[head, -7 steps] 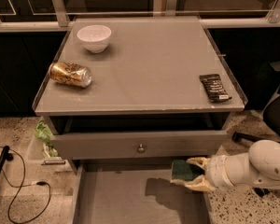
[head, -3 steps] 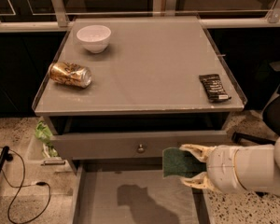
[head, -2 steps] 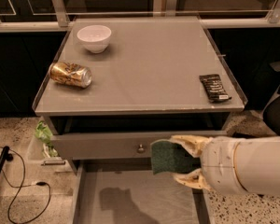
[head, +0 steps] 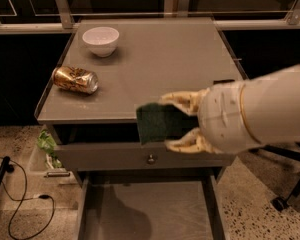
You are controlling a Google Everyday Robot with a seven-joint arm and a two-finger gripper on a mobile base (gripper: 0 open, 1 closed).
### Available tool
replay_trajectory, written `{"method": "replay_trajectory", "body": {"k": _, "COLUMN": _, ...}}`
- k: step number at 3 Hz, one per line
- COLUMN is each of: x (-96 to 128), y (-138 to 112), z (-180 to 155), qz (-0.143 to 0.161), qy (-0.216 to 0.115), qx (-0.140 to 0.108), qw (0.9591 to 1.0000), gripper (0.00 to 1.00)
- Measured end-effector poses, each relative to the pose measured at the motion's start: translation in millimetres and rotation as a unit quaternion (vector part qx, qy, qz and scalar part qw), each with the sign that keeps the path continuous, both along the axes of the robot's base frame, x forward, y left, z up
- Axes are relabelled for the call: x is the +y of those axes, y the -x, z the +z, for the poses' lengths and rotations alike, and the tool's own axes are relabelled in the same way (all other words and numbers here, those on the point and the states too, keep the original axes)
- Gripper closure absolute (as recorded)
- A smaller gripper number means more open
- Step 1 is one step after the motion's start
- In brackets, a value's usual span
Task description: Pick sponge from middle drawer and place on counter
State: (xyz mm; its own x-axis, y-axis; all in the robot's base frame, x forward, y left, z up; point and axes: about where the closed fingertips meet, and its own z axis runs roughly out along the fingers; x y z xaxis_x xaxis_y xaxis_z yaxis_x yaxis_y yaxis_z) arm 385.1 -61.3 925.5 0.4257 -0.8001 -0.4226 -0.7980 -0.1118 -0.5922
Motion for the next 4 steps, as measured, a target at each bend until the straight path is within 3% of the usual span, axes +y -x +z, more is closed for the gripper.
{"method": "replay_trajectory", "body": {"k": 1, "x": 6.7, "y": -3.4, "z": 18.3, "qz": 0.003, "qy": -0.001, "qx": -0.015, "qw": 0.9999, "gripper": 1.0}}
{"method": "replay_trajectory", "body": {"k": 3, "x": 7.2, "y": -4.8, "z": 22.6, "qz": -0.001, "qy": -0.001, "qx": -0.029, "qw": 0.9996, "gripper": 1.0}}
{"method": "replay_trajectory", "body": {"k": 4, "x": -1.3, "y": -37.1, "z": 33.2, "qz": -0.02, "qy": -0.018, "qx": -0.052, "qw": 0.9983, "gripper": 1.0}}
